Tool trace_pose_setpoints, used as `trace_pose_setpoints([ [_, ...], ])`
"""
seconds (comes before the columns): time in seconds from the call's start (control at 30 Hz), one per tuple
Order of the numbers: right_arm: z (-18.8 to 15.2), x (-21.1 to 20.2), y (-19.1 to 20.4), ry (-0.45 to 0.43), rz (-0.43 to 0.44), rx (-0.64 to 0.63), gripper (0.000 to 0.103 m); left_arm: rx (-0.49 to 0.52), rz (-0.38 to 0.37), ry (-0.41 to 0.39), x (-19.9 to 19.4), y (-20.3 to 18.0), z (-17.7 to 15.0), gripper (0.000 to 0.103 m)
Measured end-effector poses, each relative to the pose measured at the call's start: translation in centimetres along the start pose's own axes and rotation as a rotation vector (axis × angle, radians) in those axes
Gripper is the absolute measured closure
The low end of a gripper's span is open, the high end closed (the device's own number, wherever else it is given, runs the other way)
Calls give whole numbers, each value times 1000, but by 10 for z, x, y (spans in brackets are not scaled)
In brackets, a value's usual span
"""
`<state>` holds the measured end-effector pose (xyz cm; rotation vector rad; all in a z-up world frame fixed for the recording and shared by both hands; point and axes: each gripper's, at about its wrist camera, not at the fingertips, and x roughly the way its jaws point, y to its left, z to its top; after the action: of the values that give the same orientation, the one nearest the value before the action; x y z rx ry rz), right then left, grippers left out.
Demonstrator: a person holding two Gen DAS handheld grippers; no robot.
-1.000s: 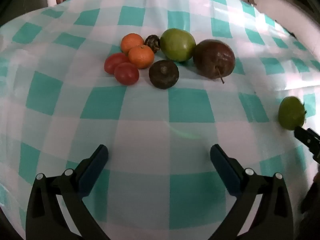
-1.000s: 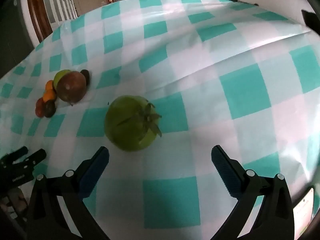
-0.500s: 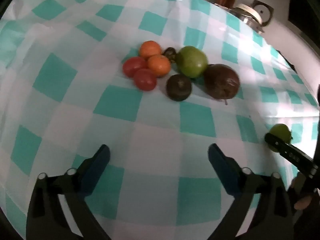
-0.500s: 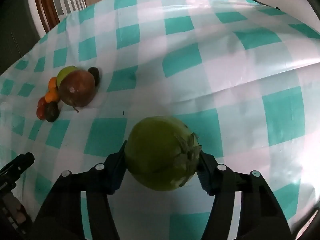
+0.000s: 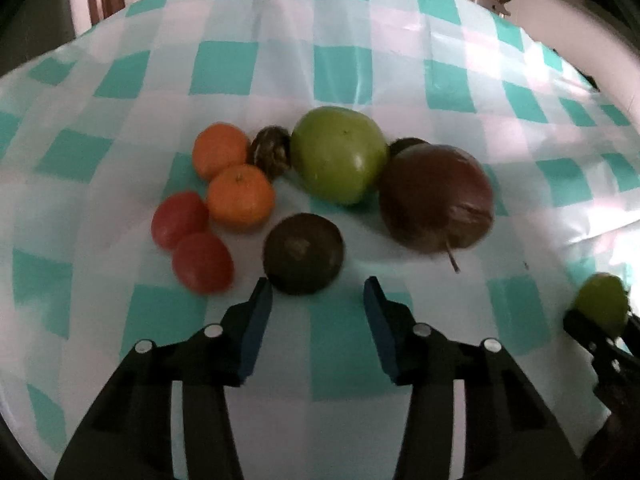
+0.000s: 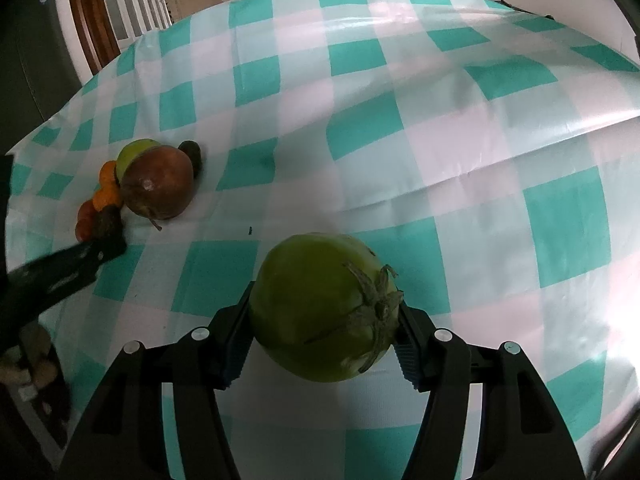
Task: Organize fruits
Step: 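Grasp the large green tomato with the right tool while the left tool grasps a dark round fruit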
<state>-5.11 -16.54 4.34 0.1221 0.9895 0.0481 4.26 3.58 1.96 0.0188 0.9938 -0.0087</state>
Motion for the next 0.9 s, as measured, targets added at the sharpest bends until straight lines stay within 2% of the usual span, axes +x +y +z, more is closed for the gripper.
trace_pose_setpoints([
  [0.07,0,0,-1,1,6,-1,43,13,11,-7,2,-1,7,65],
  [0.13,1,0,-2,0,15,4,43,21,3,-28,6,-2,13,67],
  [0.2,0,1,-3,0,19,6,43,25,-19,-41,6,-2,14,68],
  [0.27,0,1,-3,0,20,4,43,31,-22,-88,0,-9,12,68],
  [0.37,0,1,-3,0,19,3,43,41,-23,-94,3,-14,16,66],
  [0.43,0,1,-2,0,19,3,43,35,-25,-86,8,-14,19,49],
  [0.5,1,1,-2,1,16,0,43,35,-13,-94,-9,-7,-1,37],
  [0.53,1,1,-1,1,15,-1,43,35,-2,-88,-10,-8,-1,34],
  [0.6,1,1,-1,2,13,-3,43,43,17,-89,-8,-12,-1,34],
  [0.67,1,0,-1,2,14,-3,43,55,15,-65,-2,-12,-1,38],
  [0.7,1,0,-1,2,15,-2,43,53,14,-52,1,-13,-2,57],
  [0.73,1,0,-1,2,15,-2,43,65,17,-46,3,-16,-5,61],
  [0.9,2,1,-3,1,27,7,43,89,47,-84,-5,-27,-15,61],
])
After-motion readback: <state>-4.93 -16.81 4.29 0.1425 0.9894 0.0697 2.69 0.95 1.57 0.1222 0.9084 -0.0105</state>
